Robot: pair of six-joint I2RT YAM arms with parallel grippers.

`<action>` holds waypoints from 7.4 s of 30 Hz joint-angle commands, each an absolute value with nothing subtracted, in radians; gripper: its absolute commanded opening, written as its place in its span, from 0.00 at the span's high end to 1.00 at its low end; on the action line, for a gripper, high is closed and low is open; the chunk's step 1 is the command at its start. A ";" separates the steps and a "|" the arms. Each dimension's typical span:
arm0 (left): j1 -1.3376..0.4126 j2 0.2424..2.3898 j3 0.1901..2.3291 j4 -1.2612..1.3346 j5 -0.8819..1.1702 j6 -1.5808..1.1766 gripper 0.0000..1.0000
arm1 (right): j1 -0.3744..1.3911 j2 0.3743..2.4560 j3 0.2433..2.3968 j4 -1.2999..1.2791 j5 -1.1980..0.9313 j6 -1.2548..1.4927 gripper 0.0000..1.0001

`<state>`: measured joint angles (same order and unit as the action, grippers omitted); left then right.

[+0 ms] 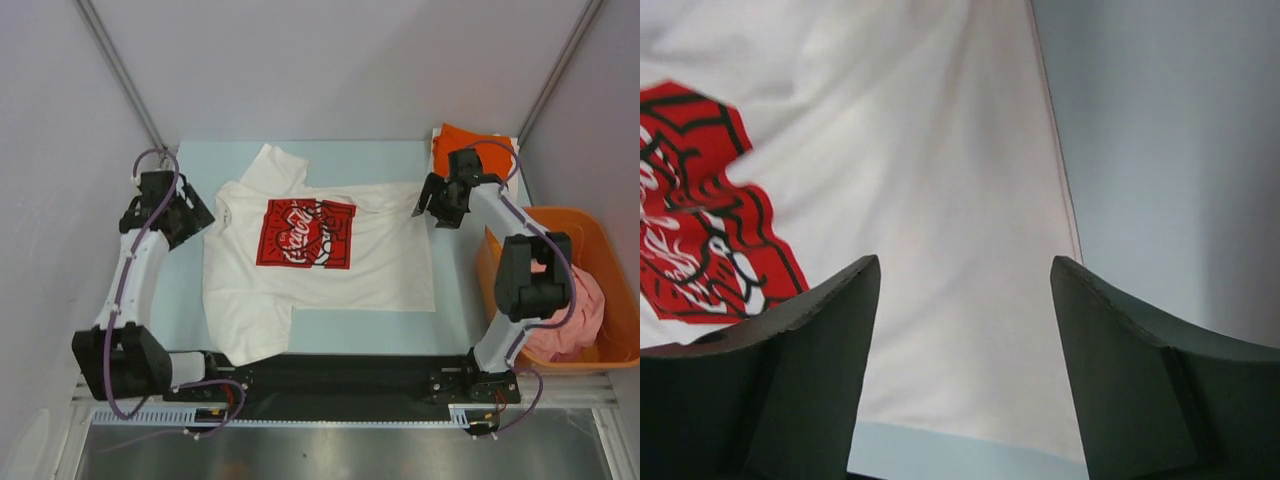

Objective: Fold and stack the t-shirts

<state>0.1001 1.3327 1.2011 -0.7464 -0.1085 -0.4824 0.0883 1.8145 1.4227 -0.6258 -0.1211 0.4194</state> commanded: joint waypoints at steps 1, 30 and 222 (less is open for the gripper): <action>0.075 1.172 1.007 -0.778 -0.081 -0.538 0.16 | 0.100 1.626 1.225 -0.583 -0.143 0.484 0.26; -0.950 0.842 0.442 -0.997 -0.196 -1.312 0.18 | 0.278 1.186 0.523 -0.330 -0.127 0.715 0.24; 0.183 1.258 0.482 0.035 -0.118 -0.917 0.40 | 0.089 1.577 0.795 -0.209 -0.149 0.635 0.30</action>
<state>0.1684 1.2472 0.4419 -0.0032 -0.1123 -0.9173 0.0929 1.5410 0.7780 -0.2409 -0.2211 0.6315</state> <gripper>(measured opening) 0.611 0.713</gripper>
